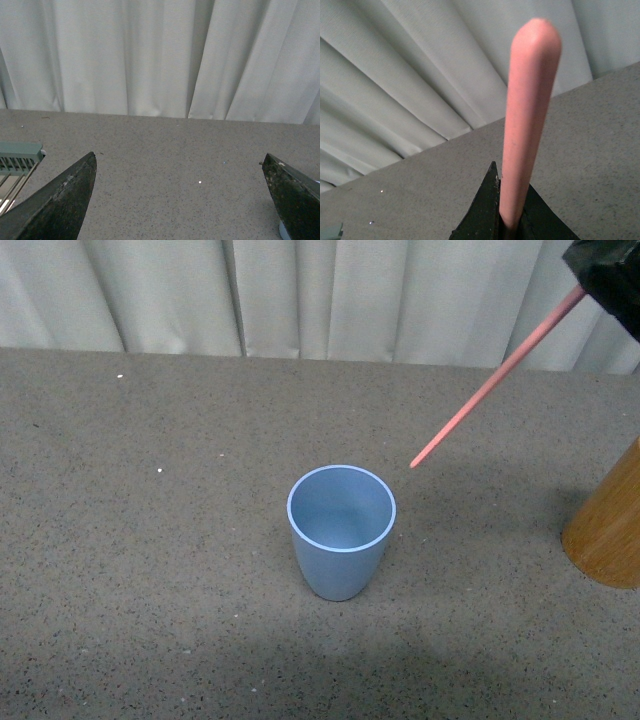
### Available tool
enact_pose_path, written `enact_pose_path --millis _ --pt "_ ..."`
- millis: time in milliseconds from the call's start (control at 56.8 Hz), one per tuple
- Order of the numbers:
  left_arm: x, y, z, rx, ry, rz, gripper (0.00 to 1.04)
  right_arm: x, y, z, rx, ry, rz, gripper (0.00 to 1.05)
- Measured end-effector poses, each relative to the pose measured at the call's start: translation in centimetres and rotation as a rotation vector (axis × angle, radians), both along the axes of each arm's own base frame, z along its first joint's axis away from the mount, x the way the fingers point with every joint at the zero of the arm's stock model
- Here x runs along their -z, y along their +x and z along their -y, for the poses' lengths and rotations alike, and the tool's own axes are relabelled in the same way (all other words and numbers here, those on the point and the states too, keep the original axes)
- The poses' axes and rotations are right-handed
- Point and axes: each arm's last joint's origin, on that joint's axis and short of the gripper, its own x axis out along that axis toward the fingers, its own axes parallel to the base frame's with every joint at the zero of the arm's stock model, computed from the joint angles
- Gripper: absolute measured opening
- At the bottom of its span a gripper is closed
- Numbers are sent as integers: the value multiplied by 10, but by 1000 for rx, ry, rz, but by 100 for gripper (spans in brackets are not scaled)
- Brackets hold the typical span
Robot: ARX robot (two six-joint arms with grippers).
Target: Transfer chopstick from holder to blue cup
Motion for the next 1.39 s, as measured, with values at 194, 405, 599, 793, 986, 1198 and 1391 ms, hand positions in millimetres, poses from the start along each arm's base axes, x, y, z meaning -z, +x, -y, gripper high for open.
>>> enact_pose_path --millis 194,405,599,793,986,1198,1391 --pt "0 0 0 0 0 0 98 10 2 -13 -39 10 -22 2" --pt "0 0 0 0 0 0 98 22 5 -19 -47 3 -54 2" --pt "0 0 0 0 0 0 98 22 8 -21 -44 9 -54 2" --pt "0 0 0 0 0 0 98 22 8 -26 -62 -4 -66 2" --pt "0 0 0 0 0 0 98 21 8 -29 -55 -20 -57 33" --pt "0 0 0 0 0 0 98 20 6 -26 17 -77 -50 66" --pt "0 0 0 0 0 0 98 17 -12 -3 107 -160 49 84"
